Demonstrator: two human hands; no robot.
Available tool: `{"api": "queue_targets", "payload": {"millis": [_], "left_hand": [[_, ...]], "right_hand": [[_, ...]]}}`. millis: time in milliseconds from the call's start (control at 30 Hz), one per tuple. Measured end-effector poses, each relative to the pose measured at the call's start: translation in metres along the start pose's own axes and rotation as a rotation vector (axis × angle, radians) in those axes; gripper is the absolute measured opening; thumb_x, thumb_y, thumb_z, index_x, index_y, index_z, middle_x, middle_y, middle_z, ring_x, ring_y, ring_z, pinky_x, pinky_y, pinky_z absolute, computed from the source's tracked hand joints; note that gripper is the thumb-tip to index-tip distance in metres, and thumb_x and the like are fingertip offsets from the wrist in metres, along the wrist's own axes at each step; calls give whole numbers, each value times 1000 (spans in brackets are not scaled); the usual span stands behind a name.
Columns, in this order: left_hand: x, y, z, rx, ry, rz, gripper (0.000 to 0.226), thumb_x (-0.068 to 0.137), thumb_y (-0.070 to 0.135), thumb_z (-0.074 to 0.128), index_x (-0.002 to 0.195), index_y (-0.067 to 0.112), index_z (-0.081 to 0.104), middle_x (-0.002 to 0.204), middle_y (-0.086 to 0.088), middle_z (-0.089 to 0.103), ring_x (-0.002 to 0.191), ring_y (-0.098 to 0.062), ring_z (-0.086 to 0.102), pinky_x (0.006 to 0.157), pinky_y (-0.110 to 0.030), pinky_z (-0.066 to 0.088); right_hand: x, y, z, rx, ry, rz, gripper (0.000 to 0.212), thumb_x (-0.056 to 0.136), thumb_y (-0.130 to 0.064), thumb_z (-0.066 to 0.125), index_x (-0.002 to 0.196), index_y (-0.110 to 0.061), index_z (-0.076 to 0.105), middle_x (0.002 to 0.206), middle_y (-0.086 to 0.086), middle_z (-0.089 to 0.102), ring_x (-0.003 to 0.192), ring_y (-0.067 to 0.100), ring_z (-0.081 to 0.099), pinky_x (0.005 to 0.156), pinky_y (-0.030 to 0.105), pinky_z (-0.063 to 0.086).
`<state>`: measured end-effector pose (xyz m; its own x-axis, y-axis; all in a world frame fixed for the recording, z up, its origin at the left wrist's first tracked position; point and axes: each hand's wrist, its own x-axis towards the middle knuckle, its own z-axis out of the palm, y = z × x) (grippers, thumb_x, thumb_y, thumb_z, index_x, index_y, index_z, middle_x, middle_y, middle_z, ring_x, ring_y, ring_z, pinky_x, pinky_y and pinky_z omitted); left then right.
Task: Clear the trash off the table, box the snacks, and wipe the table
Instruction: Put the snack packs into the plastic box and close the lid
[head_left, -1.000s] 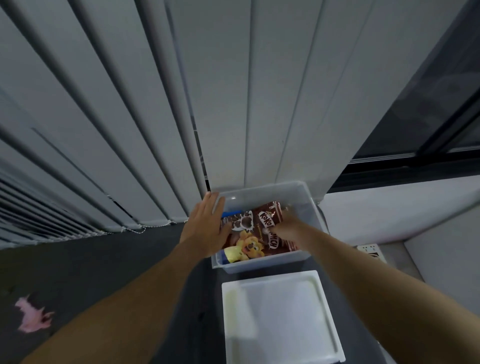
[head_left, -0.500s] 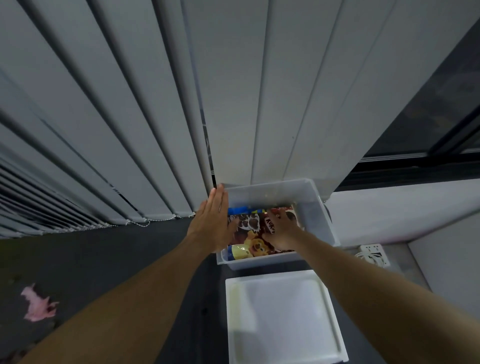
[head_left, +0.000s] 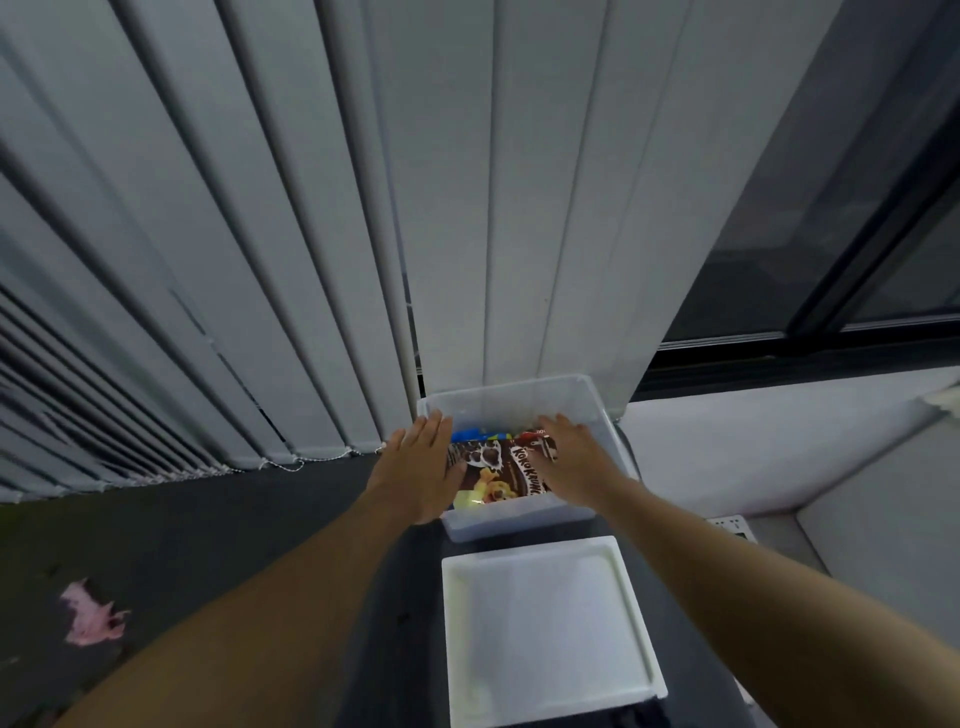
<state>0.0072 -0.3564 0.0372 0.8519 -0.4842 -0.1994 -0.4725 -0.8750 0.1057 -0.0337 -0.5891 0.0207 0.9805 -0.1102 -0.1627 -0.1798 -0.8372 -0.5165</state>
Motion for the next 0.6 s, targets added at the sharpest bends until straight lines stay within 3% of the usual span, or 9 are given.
{"api": "queue_targets", "payload": {"millis": [233, 400, 600], "left_hand": [[-40, 14, -4, -25, 3, 5, 69, 106, 49, 25, 160, 13, 4, 169, -6, 2, 155, -24, 3, 126, -43, 5], [-67, 19, 4, -84, 10, -2, 66, 107, 45, 25, 160, 13, 3, 169, -4, -1, 155, -21, -1, 126, -40, 5], [-95, 25, 35, -153, 148, 32, 70, 105, 40, 36, 160, 16, 1, 168, -2, -7, 155, -21, -2, 126, -41, 7]], "right_hand": [[-47, -5, -8, 19, 43, -59, 48, 95, -35, 57, 140, -29, 41, 138, 1, 57, 127, 28, 53, 100, 49, 50], [-77, -4, -3, -62, 193, -117, 48, 98, -38, 56, 143, -20, 47, 144, 4, 51, 131, 25, 48, 107, 40, 42], [-106, 16, 17, -85, 319, -151, 36, 95, -36, 61, 126, -17, 59, 128, 5, 57, 111, 22, 53, 91, 32, 48]]}}
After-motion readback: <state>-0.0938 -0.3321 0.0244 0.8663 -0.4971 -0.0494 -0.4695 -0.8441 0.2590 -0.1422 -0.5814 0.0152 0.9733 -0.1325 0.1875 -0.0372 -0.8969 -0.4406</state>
